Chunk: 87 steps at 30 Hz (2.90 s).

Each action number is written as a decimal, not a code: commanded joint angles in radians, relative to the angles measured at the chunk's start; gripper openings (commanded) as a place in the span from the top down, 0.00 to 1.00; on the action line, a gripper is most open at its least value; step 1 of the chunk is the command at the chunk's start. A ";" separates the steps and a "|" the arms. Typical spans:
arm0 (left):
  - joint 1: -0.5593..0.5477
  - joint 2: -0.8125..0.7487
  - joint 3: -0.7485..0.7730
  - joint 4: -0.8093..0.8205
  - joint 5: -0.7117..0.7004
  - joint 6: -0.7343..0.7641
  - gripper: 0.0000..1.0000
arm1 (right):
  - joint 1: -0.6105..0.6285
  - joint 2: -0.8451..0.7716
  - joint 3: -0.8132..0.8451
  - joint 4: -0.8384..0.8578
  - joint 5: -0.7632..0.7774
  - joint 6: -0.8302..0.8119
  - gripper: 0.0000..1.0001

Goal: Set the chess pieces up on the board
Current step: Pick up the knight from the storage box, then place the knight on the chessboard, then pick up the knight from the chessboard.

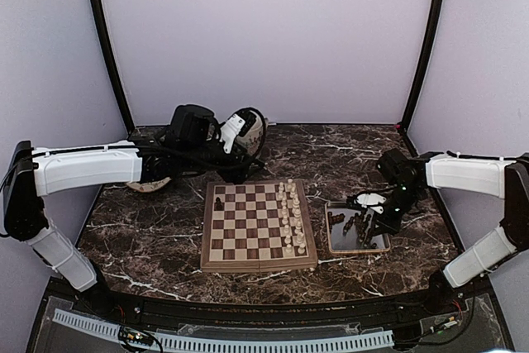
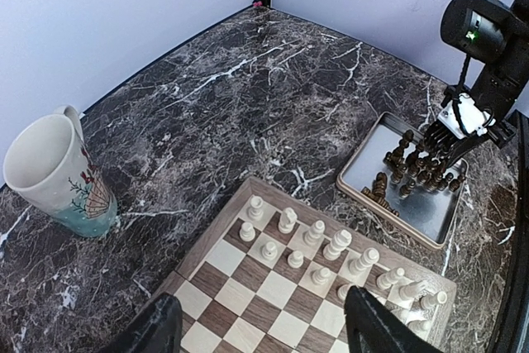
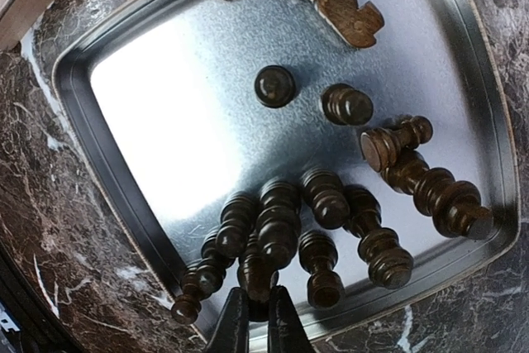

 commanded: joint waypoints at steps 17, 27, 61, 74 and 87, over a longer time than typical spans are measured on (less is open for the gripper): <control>-0.035 0.017 0.032 -0.045 -0.034 0.051 0.30 | -0.004 -0.138 0.044 -0.076 0.042 0.008 1.00; -0.036 0.001 0.048 -0.075 -0.157 0.043 0.30 | 0.039 -0.091 0.244 -0.160 -0.046 0.017 1.00; 0.332 -0.184 0.029 -0.092 -0.345 -0.120 0.26 | 0.655 0.821 1.200 -0.217 -0.011 0.073 0.97; 0.326 -0.075 0.165 -0.234 -0.023 -0.074 0.32 | 0.529 0.570 1.033 -0.201 -0.134 0.085 0.71; 0.061 0.165 0.373 -0.737 0.087 0.036 0.48 | -0.062 -0.106 0.182 0.379 -0.443 0.212 0.64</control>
